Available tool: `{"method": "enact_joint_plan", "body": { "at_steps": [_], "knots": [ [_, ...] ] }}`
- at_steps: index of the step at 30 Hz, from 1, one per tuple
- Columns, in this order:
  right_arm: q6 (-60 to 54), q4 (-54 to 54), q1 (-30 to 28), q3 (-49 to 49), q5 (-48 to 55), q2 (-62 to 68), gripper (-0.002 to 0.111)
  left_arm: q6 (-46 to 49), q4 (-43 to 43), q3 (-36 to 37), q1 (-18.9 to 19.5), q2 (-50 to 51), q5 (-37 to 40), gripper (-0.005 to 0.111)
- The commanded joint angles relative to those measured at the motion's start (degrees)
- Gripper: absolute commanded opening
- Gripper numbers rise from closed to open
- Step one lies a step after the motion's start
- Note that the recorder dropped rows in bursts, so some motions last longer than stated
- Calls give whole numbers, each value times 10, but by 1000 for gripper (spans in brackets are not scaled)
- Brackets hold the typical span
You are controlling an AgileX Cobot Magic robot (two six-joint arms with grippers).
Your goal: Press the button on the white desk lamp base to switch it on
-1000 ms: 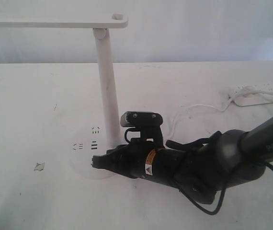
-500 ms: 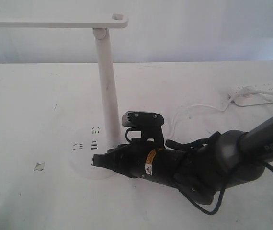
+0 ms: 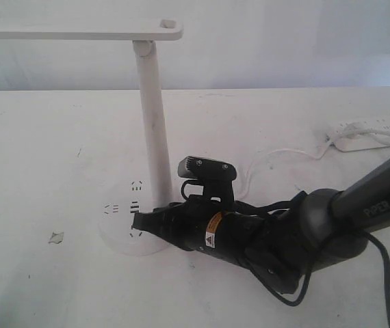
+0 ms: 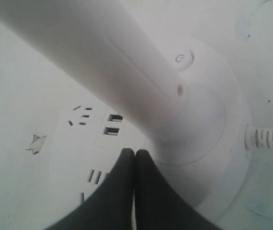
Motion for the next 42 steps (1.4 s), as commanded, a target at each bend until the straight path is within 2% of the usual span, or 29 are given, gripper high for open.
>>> {"method": "enact_joint_plan", "body": {
  "at_steps": [1, 5, 13, 22, 29, 37, 42],
  "knots": [
    [-2, 0, 0, 5, -4, 8, 0, 0, -1, 2, -3, -2, -1, 0],
    [-2, -3, 0, 6, -102, 5, 0, 0, -1, 2, -3, -2, -1, 0],
    [-4, -34, 0, 6, -102, 3, 0, 0, -1, 2, -3, -2, -1, 0],
    [-15, -206, 0, 18, -221, -18, 0, 0, -1, 2, -3, -2, -1, 0],
    [-66, -211, 0, 99, -342, -55, 0, 0, -1, 2, -3, -2, -1, 0],
    [-157, -200, 0, 219, -342, -150, 0, 0, -1, 2, -3, -2, -1, 0],
    [-245, -125, 0, 306, -342, -256, 0, 0, -1, 2, -3, -2, -1, 0]
  ]
}}
